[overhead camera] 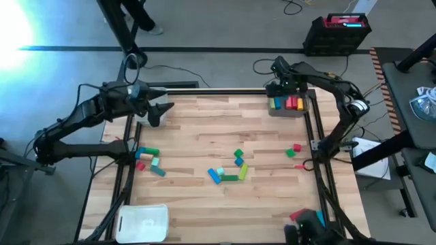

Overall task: Sort blocks
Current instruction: Put the blue cylindrical block into the black bin

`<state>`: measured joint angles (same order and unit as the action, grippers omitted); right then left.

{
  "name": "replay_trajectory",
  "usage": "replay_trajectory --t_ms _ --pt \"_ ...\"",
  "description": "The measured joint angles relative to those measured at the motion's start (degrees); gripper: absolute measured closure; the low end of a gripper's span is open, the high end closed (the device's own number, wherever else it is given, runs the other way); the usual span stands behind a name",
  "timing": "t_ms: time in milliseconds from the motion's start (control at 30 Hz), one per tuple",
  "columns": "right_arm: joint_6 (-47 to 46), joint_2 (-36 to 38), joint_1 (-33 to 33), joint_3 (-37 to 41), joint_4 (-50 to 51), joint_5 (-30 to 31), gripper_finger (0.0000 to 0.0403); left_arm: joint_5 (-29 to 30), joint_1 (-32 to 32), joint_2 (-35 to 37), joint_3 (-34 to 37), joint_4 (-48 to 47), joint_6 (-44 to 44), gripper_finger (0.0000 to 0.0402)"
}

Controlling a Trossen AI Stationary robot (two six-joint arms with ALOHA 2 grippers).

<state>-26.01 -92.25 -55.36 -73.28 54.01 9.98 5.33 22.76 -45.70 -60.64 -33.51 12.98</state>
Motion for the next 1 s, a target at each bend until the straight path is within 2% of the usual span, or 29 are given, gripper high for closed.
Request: replay_trajectory --t_ms 233,367,467,767,833,1000 --pt "0.5 -4.0 -4.3 4.0 -2.4 0.0 0.0278 1.4 -0.2 0.0 -0.5 0.9 0.6 0.0091" --pt "0.0 -5.7 -5.8 6.5 -7.7 -3.1 0.0278 4.1 -0.2 -0.7 -0.6 1.1 1.0 0.0091" --pt "-0.6 -6.6 -5.8 7.5 -11.1 -4.4 0.0278 4.7 -0.2 -1.3 -0.6 1.1 1.1 0.0091" --pt "-1.2 -9.0 -5.9 7.9 -12.2 -5.4 0.0278 4.8 -0.2 -3.1 -0.6 1.6 1.1 0.0091" --pt "-1.0 -8.9 -5.9 7.9 -12.3 -5.4 0.0266 4.8 -0.2 -3.4 -0.6 2.0 1.1 0.0091" --pt "-0.1 -7.1 -5.8 8.1 -12.4 -3.9 0.0193 4.8 -0.2 -3.4 -0.9 3.0 1.1 0.0091"
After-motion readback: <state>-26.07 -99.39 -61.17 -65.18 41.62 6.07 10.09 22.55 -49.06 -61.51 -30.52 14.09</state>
